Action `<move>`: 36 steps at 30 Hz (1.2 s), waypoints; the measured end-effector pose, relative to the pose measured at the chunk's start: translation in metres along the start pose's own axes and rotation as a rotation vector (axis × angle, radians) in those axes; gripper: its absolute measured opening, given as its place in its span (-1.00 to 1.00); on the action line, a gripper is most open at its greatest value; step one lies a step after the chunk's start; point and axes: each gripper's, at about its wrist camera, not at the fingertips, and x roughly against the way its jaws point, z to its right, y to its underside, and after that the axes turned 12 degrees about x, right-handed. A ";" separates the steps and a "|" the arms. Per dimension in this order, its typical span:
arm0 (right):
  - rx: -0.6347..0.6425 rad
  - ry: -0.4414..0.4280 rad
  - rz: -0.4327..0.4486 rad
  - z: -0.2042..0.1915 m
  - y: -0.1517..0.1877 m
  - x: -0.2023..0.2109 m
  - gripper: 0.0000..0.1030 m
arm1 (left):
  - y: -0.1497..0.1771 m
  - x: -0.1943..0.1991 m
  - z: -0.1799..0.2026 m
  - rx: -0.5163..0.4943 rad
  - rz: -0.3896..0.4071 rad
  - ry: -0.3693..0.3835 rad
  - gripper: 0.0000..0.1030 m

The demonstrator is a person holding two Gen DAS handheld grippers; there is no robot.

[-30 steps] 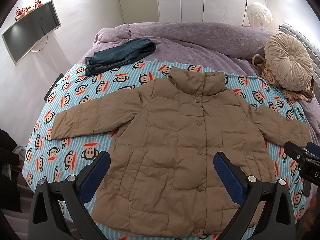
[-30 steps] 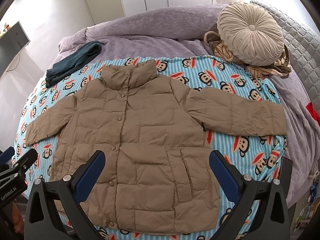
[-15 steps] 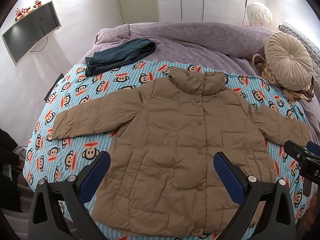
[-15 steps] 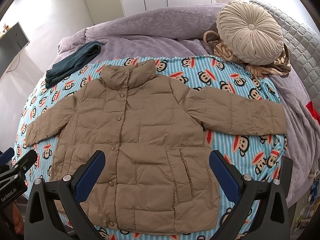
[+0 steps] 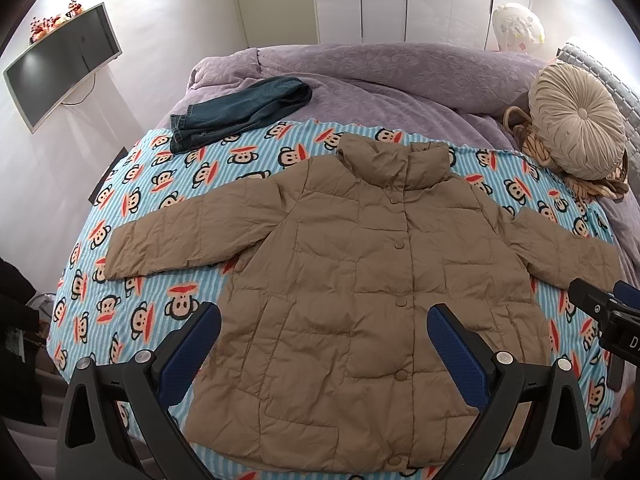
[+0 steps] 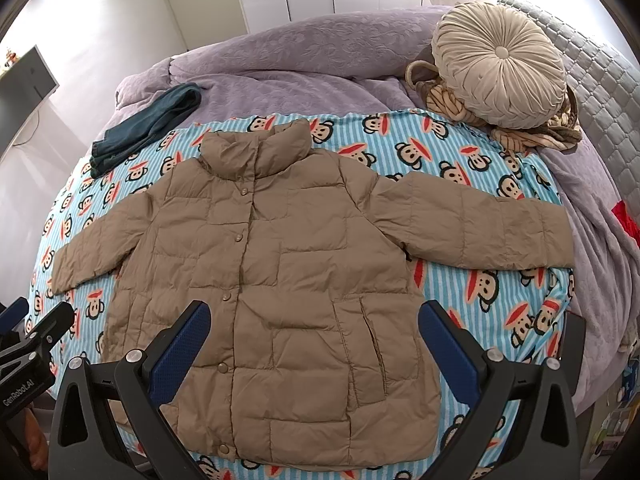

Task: Fold large clothes

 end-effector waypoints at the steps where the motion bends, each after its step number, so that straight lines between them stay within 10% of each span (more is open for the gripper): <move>1: 0.000 0.000 -0.001 0.000 0.000 0.000 1.00 | 0.000 0.000 0.000 0.000 0.001 0.000 1.00; 36: -0.003 -0.004 0.000 0.004 0.001 -0.002 1.00 | 0.004 0.001 -0.001 -0.006 0.002 -0.005 1.00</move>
